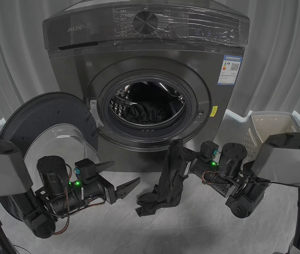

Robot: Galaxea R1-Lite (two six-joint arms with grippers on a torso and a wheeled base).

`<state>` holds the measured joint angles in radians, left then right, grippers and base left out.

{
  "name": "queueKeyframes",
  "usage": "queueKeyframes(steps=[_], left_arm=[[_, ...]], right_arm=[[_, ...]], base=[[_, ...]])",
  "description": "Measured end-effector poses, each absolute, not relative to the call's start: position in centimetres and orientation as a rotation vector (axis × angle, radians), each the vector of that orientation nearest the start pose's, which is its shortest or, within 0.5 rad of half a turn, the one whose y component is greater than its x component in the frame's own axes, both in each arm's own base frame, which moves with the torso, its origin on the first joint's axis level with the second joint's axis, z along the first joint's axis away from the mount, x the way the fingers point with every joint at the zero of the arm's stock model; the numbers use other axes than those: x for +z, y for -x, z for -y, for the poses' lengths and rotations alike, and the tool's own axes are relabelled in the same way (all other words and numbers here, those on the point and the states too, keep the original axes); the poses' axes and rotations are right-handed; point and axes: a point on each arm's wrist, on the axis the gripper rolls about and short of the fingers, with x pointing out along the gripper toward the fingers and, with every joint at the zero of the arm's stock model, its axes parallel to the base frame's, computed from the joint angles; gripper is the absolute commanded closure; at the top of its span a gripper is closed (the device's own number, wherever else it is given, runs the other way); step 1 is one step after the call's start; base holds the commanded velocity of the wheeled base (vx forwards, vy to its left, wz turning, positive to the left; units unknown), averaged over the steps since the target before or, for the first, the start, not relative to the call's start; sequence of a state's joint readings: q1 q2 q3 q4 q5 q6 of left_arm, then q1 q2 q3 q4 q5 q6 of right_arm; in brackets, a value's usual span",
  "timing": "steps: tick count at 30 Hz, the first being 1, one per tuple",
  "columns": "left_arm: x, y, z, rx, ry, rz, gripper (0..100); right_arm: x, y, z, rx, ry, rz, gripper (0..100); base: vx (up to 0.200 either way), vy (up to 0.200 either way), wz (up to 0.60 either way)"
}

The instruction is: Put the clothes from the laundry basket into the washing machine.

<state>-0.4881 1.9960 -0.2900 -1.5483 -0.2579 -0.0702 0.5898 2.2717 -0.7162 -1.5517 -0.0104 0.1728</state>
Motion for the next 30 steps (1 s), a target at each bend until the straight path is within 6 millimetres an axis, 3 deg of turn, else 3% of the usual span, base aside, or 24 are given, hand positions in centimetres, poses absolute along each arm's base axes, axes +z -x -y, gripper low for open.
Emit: queueKeyframes(steps=[11,30], left_arm=[[5.3,-28.3,15.9,-0.815,0.025,-0.152,0],[3.9,-31.5,19.0,-0.896,0.031,-0.096,0]], right_arm=[[5.9,-30.1,-22.3,0.619,-0.169,-0.044,100],[6.3,-28.7,-23.7,0.670,-0.176,-0.045,100]], base=[[0.000,0.000,0.00],[0.000,0.000,0.00]])
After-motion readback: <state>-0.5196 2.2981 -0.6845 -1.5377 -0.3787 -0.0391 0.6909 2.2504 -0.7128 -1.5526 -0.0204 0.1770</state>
